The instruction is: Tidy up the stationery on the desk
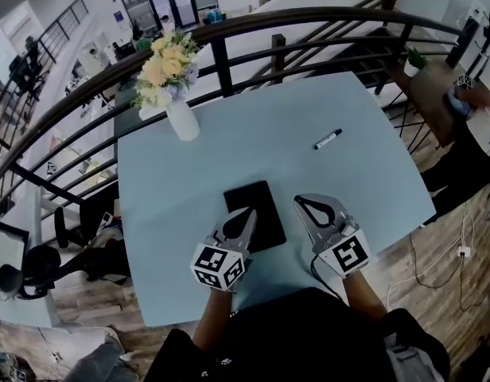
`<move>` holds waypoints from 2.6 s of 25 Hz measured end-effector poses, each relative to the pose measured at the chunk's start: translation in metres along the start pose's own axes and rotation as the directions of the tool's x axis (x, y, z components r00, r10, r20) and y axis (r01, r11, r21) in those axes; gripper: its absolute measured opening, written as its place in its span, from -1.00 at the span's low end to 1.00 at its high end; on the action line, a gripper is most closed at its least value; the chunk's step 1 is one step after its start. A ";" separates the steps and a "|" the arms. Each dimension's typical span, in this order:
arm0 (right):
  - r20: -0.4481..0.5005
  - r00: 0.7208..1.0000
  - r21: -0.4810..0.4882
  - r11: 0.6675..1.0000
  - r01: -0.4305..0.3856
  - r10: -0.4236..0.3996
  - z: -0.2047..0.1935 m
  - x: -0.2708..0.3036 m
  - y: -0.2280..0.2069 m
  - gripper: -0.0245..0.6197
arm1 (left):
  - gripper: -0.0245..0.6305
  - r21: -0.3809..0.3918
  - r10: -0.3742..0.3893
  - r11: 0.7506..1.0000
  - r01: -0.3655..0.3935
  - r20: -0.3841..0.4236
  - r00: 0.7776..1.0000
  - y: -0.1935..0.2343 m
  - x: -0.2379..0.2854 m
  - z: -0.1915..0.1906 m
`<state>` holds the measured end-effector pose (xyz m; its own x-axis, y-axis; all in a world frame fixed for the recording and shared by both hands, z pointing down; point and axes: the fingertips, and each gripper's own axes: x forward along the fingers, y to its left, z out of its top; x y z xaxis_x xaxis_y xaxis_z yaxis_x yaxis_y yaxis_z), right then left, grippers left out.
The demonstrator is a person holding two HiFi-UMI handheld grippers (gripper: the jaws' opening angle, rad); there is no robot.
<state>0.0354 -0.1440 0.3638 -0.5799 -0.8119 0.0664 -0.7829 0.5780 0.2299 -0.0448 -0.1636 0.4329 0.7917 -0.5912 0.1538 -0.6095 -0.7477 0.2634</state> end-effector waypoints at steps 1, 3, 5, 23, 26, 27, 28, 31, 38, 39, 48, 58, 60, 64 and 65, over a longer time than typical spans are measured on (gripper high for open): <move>0.006 1.000 -0.004 1.000 0.023 -0.023 0.003 -0.005 -0.005 -0.90 | -0.95 0.007 -0.013 1.000 0.013 0.005 1.000 -0.003 0.003 0.003; 0.010 0.998 -0.003 0.998 0.070 -0.070 0.007 -0.016 -0.014 -0.90 | -0.95 0.029 -0.040 0.999 0.040 0.006 0.999 -0.010 0.010 0.007; 0.001 0.992 0.001 0.992 0.126 -0.126 0.008 -0.028 -0.023 -0.90 | -0.95 0.056 -0.069 0.996 0.069 0.003 0.998 -0.019 0.018 0.010; -0.148 0.887 0.072 0.890 0.450 -0.437 -0.029 -0.104 -0.071 -0.90 | -0.95 0.168 -0.184 0.967 0.190 -0.051 0.982 -0.058 0.048 0.011; -0.147 0.877 0.093 0.876 0.473 -0.457 -0.030 -0.098 -0.083 -0.90 | -0.95 0.172 -0.158 0.972 0.163 -0.041 0.987 -0.050 0.043 0.014; -0.145 0.874 0.097 0.872 0.479 -0.464 -0.030 -0.095 -0.088 -0.90 | -0.95 0.171 -0.148 0.974 0.151 -0.035 0.988 -0.047 0.041 0.015; -0.143 0.871 0.100 0.869 0.485 -0.470 -0.030 -0.093 -0.094 -0.90 | -0.95 0.171 -0.136 0.975 0.139 -0.030 0.990 -0.044 0.039 0.017; -0.142 0.868 0.112 0.863 0.492 -0.476 -0.031 -0.083 -0.110 -0.90 | -0.95 0.166 -0.098 0.981 0.099 -0.017 0.995 -0.031 0.036 0.022; -0.163 0.872 0.151 0.862 0.484 -0.462 -0.045 -0.062 -0.139 -0.89 | -0.95 0.180 -0.022 0.983 0.020 0.007 1.000 -0.009 0.031 0.036; -0.170 0.872 0.157 0.861 0.485 -0.460 -0.048 -0.061 -0.143 -0.89 | -0.95 0.178 -0.011 0.984 0.008 0.012 1.000 -0.007 0.030 0.038; -0.211 0.871 0.231 0.843 0.486 -0.444 -0.077 -0.038 -0.181 -0.83 | -0.95 0.173 0.098 0.980 -0.100 0.018 0.995 0.022 0.027 0.044; -0.236 0.871 0.280 0.828 0.486 -0.431 -0.102 -0.004 -0.215 -0.79 | -0.95 0.177 0.158 0.971 -0.162 0.038 0.987 0.048 0.028 0.057; -0.245 0.868 0.283 0.825 0.489 -0.431 -0.108 0.003 -0.222 -0.79 | -0.95 0.171 0.171 0.970 -0.175 0.037 0.985 0.054 0.029 0.057; -0.284 0.856 0.293 0.812 0.506 -0.431 -0.125 0.012 -0.235 -0.76 | -0.95 0.158 0.179 0.971 -0.178 0.009 0.984 0.060 0.034 0.048; -0.294 0.852 0.297 0.806 0.512 -0.433 -0.129 0.014 -0.238 -0.75 | -0.95 0.157 0.178 0.972 -0.177 0.005 0.984 0.061 0.035 0.047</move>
<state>0.2429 -0.3033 0.4353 -0.0893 -0.9659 0.2429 -0.9948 0.0746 -0.0689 -0.0562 -0.2442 0.4097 0.6701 -0.7165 0.1936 -0.7387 -0.6693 0.0797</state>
